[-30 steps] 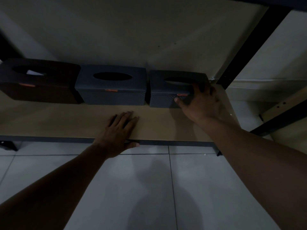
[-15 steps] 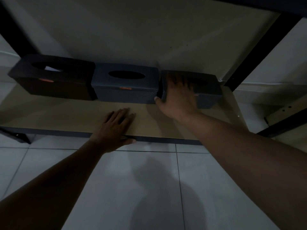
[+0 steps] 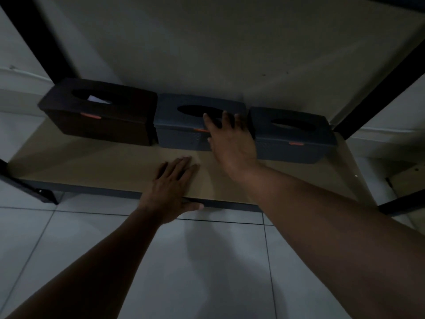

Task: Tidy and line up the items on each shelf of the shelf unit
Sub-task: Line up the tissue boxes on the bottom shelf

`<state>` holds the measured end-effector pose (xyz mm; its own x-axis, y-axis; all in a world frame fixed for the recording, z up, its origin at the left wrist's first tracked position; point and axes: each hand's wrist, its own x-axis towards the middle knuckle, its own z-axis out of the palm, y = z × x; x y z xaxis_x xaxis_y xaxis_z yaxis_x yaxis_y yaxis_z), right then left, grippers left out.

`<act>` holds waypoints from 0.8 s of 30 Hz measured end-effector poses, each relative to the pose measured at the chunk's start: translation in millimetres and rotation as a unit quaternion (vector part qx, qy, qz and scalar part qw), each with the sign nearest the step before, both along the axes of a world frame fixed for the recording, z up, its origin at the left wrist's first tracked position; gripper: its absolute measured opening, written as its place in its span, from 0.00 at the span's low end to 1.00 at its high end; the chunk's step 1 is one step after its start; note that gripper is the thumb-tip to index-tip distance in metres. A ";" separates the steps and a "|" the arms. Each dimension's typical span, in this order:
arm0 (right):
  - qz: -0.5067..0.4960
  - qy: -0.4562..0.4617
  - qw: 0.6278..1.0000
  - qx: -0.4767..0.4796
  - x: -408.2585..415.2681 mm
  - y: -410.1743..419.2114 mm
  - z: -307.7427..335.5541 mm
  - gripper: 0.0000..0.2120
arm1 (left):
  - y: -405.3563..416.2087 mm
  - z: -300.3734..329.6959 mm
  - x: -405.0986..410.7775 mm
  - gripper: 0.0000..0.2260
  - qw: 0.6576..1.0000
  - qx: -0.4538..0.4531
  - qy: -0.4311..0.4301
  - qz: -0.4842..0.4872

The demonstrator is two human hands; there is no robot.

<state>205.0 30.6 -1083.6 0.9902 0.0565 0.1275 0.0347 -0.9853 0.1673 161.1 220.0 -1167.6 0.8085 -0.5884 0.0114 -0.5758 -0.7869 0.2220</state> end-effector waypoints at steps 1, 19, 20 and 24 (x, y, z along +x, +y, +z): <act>-0.005 -0.001 1.000 -0.005 4.0 -0.2 0.4 0.27 | 0.5 -1.1 0.8 0.48 1.000 0.003 -0.003 0.000; -0.053 0.050 0.996 0.048 78.4 -11.1 10.4 0.26 | 1.6 -3.4 4.2 0.47 1.000 0.022 -0.014 -0.013; -0.051 0.051 0.996 0.048 79.2 -11.3 9.5 0.26 | 1.3 -2.9 4.5 0.47 1.000 0.024 -0.013 -0.014; -0.044 0.056 0.996 0.051 80.0 -12.9 7.4 0.26 | 1.3 -2.5 5.1 0.47 0.999 0.026 -0.019 -0.018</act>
<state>284.9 17.7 -1076.2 0.9991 -0.0391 0.0171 -0.0402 -0.9970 0.0656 166.2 221.3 -1170.1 0.7863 -0.6177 0.0101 -0.6112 -0.7755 0.1584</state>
